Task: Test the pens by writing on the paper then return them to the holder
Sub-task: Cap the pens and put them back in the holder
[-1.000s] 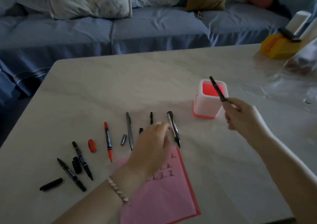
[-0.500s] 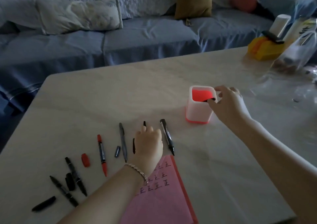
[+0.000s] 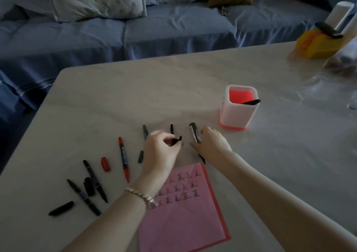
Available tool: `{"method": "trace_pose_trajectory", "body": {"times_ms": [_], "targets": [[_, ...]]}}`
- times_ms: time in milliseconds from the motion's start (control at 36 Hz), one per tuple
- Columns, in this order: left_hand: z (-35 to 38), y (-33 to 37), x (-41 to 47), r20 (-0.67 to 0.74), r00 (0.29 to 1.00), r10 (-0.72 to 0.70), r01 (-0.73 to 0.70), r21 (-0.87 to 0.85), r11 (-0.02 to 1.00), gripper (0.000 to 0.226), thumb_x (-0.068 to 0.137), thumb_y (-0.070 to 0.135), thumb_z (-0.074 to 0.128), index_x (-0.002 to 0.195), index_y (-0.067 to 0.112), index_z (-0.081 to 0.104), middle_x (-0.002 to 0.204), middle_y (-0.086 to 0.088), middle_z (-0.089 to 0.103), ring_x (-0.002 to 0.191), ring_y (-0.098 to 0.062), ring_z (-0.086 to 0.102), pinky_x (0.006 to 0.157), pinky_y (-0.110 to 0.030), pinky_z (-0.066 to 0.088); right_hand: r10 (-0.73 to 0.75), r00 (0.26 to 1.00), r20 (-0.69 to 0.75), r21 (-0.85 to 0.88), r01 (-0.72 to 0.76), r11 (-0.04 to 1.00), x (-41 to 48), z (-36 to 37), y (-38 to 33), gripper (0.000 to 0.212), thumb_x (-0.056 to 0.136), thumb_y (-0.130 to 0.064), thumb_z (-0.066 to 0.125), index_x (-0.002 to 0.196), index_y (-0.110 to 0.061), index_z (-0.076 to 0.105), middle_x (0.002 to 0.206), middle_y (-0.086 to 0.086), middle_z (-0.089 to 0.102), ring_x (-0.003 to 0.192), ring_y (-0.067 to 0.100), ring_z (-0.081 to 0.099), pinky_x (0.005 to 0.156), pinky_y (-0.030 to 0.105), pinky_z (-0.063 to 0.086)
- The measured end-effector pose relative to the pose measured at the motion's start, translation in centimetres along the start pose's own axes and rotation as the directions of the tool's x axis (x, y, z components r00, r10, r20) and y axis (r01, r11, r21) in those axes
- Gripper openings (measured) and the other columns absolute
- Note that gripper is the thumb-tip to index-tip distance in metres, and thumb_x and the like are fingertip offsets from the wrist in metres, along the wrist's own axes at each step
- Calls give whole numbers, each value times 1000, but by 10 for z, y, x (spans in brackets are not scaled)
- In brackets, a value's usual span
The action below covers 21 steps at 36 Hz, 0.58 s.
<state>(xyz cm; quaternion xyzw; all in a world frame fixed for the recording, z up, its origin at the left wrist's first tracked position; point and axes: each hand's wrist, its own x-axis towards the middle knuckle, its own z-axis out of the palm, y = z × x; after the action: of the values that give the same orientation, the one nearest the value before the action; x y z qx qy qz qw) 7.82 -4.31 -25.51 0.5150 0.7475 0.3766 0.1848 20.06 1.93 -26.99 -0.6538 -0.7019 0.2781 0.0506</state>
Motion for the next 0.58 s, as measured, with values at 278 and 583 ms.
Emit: {"method": "trace_pose_trajectory", "body": {"times_ms": [278, 583], "targets": [[-43, -20, -45, 67, 996, -52, 69, -297, 952, 18, 87, 17, 58, 87, 34, 55, 85, 8, 66, 80, -4, 64, 73, -21, 53, -22, 999, -24, 289, 28, 957, 4, -5, 1, 14, 81, -15, 58, 77, -3, 65, 63, 8, 58, 55, 22, 54, 46, 25, 36], [-35, -17, -80, 280, 941, -192, 307, -459, 834, 15, 78, 14, 69, 84, 25, 61, 77, 12, 70, 73, 0, 65, 65, -11, 48, -57, 994, -92, 974, 102, 201, -101, -26, 19, 13, 72, -4, 66, 81, -11, 60, 86, 11, 68, 82, 19, 68, 68, 23, 56]]}}
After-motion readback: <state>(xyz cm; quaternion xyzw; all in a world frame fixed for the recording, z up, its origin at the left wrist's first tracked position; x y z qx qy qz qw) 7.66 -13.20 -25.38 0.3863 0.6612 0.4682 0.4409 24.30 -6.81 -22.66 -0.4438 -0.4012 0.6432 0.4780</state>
